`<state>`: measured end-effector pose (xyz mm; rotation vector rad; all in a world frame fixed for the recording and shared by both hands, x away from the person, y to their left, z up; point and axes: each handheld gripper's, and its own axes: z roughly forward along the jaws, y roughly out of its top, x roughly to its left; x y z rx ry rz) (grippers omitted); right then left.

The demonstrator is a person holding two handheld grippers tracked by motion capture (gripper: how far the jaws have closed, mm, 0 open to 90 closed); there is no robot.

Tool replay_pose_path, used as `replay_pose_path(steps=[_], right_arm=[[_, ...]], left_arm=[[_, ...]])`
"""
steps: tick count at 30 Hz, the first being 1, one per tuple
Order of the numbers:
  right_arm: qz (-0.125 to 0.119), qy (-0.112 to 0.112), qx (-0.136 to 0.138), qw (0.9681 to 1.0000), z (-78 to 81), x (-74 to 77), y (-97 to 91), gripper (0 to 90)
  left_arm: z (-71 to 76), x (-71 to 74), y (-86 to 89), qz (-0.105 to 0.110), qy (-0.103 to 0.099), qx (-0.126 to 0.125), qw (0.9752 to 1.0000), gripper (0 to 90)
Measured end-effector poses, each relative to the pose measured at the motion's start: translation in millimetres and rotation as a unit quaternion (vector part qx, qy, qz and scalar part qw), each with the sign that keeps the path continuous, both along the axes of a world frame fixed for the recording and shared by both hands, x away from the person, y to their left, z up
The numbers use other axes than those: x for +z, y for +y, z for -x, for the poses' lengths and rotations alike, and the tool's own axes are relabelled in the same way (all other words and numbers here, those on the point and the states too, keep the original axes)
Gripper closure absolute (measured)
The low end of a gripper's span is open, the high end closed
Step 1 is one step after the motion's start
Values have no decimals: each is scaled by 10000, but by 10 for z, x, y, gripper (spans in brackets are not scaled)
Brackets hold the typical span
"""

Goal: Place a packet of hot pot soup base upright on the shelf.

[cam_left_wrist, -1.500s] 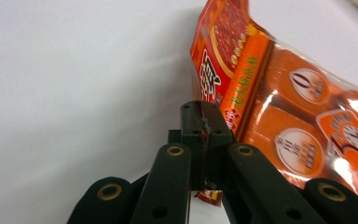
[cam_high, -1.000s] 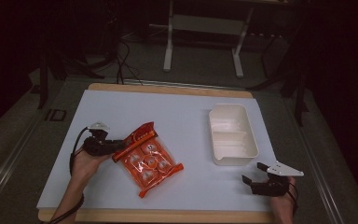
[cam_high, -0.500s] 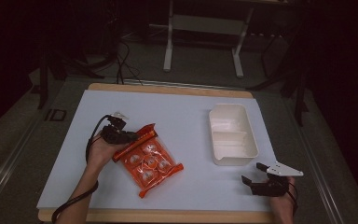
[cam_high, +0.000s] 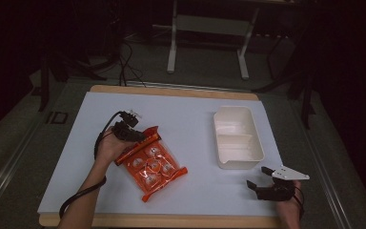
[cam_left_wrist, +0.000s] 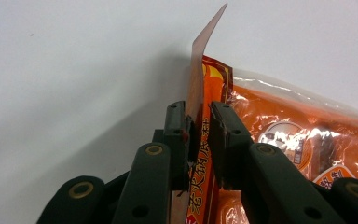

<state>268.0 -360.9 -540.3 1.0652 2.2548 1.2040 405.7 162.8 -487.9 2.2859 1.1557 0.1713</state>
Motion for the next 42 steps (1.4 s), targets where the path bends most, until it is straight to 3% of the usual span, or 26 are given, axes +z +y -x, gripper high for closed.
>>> replay_pose_path(steps=[7, 9, 15, 18, 22, 24, 30, 33, 37, 41, 42], right_arm=[[5, 8, 23, 10000, -1, -1, 4, 119], [2, 9, 24, 10000, -1, -1, 4, 119], [-7, 13, 32, 10000, -2, -1, 1, 119], [-1, 14, 34, 10000, -1, -2, 3, 119], [2, 9, 30, 10000, 0, -1, 4, 120], [-1, 10, 30, 10000, -1, -1, 3, 120], [-2, 15, 37, 10000, -2, -2, 3, 120], [0, 9, 31, 10000, 1, 0, 2, 120], [7, 1, 31, 10000, 1, -1, 4, 120], [2, 7, 31, 10000, 1, 0, 3, 120], [6, 2, 36, 10000, 1, -1, 4, 120]], left_arm=[[-93, -40, -32, -129, 120, -14, 9998, 783], [-163, -119, -9, -53, 312, 109, 9994, 783], [-222, -246, -4, -118, 559, 164, 9982, 785], [-231, -254, -7, -92, 579, 186, 9981, 791], [-211, -249, -37, -130, 509, 107, 9986, 893], [-202, -225, -40, -129, 496, 107, 9986, 899], [-172, -62, -2, 322, 465, 97, 9984, 900], [-152, -6, -22, 414, 385, 164, 9983, 900], [-92, 195, -62, 701, 195, 97, 9973, 900], [-52, 358, -86, 839, 69, 9, 9965, 900], [-13, 476, -107, 899, -54, -54, 9959, 900]])
